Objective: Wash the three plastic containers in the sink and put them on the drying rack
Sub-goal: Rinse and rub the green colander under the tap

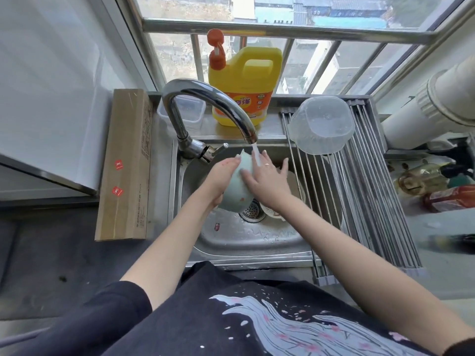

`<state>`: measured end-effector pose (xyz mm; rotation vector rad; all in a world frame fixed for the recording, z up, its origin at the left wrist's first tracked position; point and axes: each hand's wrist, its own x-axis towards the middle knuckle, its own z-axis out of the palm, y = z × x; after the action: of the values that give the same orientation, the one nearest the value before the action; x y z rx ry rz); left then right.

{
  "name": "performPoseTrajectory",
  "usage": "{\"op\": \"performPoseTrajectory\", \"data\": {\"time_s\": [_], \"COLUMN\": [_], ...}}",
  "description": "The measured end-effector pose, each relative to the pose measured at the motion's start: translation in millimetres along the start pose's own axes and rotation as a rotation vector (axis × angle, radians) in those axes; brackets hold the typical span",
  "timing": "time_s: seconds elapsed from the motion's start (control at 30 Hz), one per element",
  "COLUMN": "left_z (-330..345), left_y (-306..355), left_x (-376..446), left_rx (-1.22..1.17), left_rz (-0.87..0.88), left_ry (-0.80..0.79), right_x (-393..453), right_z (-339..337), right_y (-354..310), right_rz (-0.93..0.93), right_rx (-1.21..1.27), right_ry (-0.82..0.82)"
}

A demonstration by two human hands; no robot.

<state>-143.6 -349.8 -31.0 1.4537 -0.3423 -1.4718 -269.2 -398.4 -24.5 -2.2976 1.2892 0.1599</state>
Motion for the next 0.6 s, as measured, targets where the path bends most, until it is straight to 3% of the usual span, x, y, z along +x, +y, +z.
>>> {"op": "performPoseTrajectory", "data": {"time_s": [0.07, 0.2, 0.3, 0.4, 0.5, 0.6], "left_z": [1.1, -4.1, 1.8, 10.8, 11.7, 11.4], "left_y": [7.1, 6.8, 6.4, -5.2, -3.5, 9.0], "left_x": [3.9, 18.4, 7.8, 0.5, -2.0, 3.9], "left_rx": [-0.049, -0.038, -0.052, -0.029, -0.012, -0.097], "left_rz": [-0.007, -0.069, -0.140, -0.160, -0.125, -0.140], "left_ry": [0.037, 0.123, 0.018, -0.061, -0.102, -0.077], "right_x": [-11.6, -40.6, -26.6, 6.7, 24.1, 29.5], "right_z": [10.0, 26.7, 14.3, -1.8, -7.3, -12.4], "right_y": [-12.7, -19.4, -14.3, -2.4, 3.5, 2.0], "right_rz": [-0.031, -0.284, -0.060, 0.276, 0.297, 0.312], "right_rx": [-0.069, -0.219, 0.063, 0.362, 0.472, 0.393], "right_ry": [0.028, 0.092, 0.103, -0.059, -0.166, -0.113]}}
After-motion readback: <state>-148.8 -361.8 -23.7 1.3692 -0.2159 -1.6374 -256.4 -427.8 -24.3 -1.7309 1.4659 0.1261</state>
